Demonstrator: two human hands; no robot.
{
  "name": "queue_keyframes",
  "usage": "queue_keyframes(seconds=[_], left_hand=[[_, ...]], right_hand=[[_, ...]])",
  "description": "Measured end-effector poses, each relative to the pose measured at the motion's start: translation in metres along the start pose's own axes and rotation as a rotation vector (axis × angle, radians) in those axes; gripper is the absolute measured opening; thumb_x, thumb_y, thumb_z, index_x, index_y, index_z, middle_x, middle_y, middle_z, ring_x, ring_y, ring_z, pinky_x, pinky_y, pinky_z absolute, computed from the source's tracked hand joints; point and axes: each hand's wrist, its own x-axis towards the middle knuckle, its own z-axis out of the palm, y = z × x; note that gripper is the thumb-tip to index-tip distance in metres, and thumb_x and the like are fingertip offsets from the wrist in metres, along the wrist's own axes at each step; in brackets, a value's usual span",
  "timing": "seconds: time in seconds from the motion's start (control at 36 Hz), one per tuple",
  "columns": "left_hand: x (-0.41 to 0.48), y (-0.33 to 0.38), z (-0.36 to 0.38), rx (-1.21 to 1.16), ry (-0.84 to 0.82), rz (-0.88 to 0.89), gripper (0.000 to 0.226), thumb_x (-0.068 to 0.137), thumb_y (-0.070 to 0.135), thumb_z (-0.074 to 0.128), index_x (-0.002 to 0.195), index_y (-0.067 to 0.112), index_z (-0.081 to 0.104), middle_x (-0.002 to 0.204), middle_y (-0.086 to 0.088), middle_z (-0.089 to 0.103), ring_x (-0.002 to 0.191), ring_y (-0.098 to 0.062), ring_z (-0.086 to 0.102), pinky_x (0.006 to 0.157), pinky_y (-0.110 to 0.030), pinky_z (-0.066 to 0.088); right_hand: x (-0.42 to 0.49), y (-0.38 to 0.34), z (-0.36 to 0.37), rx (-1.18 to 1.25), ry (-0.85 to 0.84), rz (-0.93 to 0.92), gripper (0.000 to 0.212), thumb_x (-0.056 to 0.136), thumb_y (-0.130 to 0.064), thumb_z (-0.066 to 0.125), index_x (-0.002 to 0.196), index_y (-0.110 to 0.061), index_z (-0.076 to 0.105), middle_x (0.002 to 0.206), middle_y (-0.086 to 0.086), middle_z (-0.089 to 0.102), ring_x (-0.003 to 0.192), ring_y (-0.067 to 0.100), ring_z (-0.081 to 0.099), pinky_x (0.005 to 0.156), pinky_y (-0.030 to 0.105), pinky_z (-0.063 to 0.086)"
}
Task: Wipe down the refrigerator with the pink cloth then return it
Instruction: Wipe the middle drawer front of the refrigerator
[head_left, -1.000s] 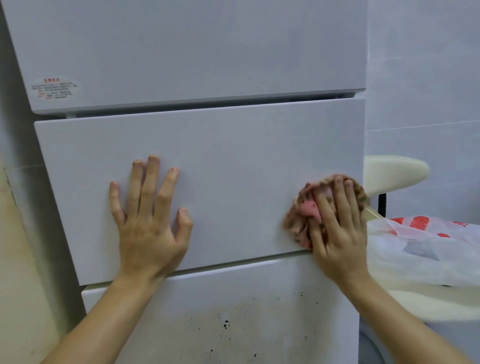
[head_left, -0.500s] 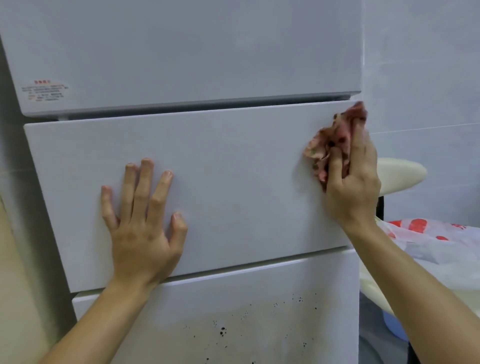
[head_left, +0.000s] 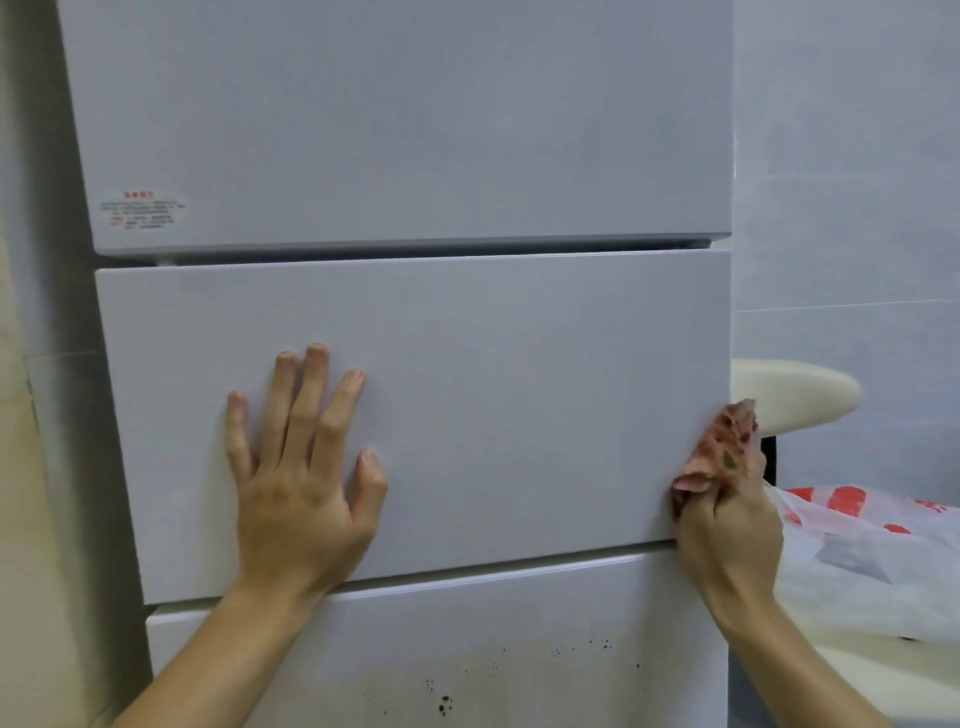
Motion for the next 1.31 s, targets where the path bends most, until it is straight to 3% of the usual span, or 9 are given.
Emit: queue_keyframes(seconds=[0.19,0.39,0.47,0.58,0.67,0.81,0.94,1.06,1.31], left_hand=[[0.001,-0.001,0.000,0.013,0.002,0.009,0.066,0.096,0.033,0.044,0.159,0.012,0.040,0.172,-0.012,0.026,0.160,-0.034,0.022,0.129,-0.061,0.005],[-0.001,-0.001,0.003,0.030,0.026,0.008,0.066,0.095,0.032,0.045,0.158,0.014,0.040,0.171,-0.011,0.027,0.160,-0.032,0.023,0.129,-0.062,0.008],[-0.001,-0.001,0.002,0.019,0.025,0.008,0.066,0.095,0.032,0.045,0.159,0.015,0.039,0.172,-0.011,0.027,0.160,-0.032,0.022,0.129,-0.062,0.008],[-0.003,0.000,0.002,0.008,0.018,0.005,0.066,0.095,0.033,0.044,0.159,0.015,0.039,0.172,-0.011,0.026,0.160,-0.031,0.021,0.129,-0.062,0.007],[-0.004,-0.001,0.001,0.006,0.003,0.004,0.066,0.096,0.033,0.045,0.159,0.014,0.039,0.172,-0.011,0.026,0.160,-0.032,0.021,0.128,-0.062,0.007],[-0.003,-0.002,-0.003,-0.011,-0.028,0.000,0.066,0.098,0.033,0.044,0.160,0.014,0.037,0.173,-0.011,0.023,0.161,-0.032,0.018,0.129,-0.062,0.005],[-0.002,-0.002,-0.005,-0.018,-0.056,-0.009,0.066,0.098,0.033,0.043,0.161,0.014,0.036,0.174,-0.009,0.020,0.162,-0.030,0.014,0.129,-0.061,0.004],[-0.002,-0.001,-0.004,-0.018,-0.054,-0.005,0.066,0.098,0.033,0.044,0.161,0.014,0.036,0.174,-0.009,0.020,0.162,-0.029,0.014,0.129,-0.061,0.004],[-0.005,0.001,-0.003,-0.025,-0.031,-0.006,0.066,0.099,0.031,0.044,0.162,0.014,0.035,0.174,-0.011,0.020,0.162,-0.031,0.014,0.130,-0.057,0.001]], right_hand=[[0.068,-0.076,0.002,0.075,0.117,-0.082,0.054,0.098,-0.042,0.026,0.133,-0.005,0.045,0.108,0.031,0.065,0.087,0.045,0.056,0.074,0.047,0.036],[0.046,-0.072,0.006,0.151,0.132,-0.064,0.056,0.094,-0.042,0.027,0.131,-0.005,0.046,0.106,0.027,0.063,0.083,0.034,0.047,0.073,0.042,0.032],[0.022,-0.056,0.006,0.141,0.111,-0.056,0.066,0.092,-0.051,0.028,0.144,-0.012,0.041,0.123,0.029,0.061,0.103,0.049,0.058,0.079,0.049,0.041],[-0.006,-0.025,0.010,0.156,0.062,-0.069,0.083,0.084,-0.054,0.032,0.156,-0.013,0.034,0.146,0.023,0.048,0.128,0.044,0.049,0.103,0.059,0.042],[-0.022,0.002,0.019,0.098,0.036,-0.159,0.064,0.089,-0.033,0.038,0.143,0.001,0.042,0.140,0.025,0.049,0.130,0.048,0.046,0.112,0.064,0.036],[-0.029,-0.013,0.034,-0.108,0.107,-0.337,0.069,0.108,-0.042,0.029,0.161,0.003,0.025,0.173,0.020,0.010,0.162,0.033,0.006,0.131,0.047,0.002],[-0.010,-0.061,0.049,-0.134,0.160,-0.501,0.066,0.112,-0.044,0.023,0.164,-0.005,0.024,0.173,0.019,0.014,0.161,0.034,0.009,0.132,0.049,0.003],[-0.023,-0.075,0.058,-0.152,0.178,-0.591,0.062,0.105,-0.034,0.039,0.162,-0.011,0.033,0.171,0.019,0.023,0.160,0.036,0.017,0.131,0.053,0.007],[-0.088,0.018,0.042,-0.276,-0.114,-1.083,0.057,0.106,-0.037,0.046,0.162,-0.028,0.036,0.171,0.008,0.028,0.158,0.029,0.028,0.128,0.056,0.020]])
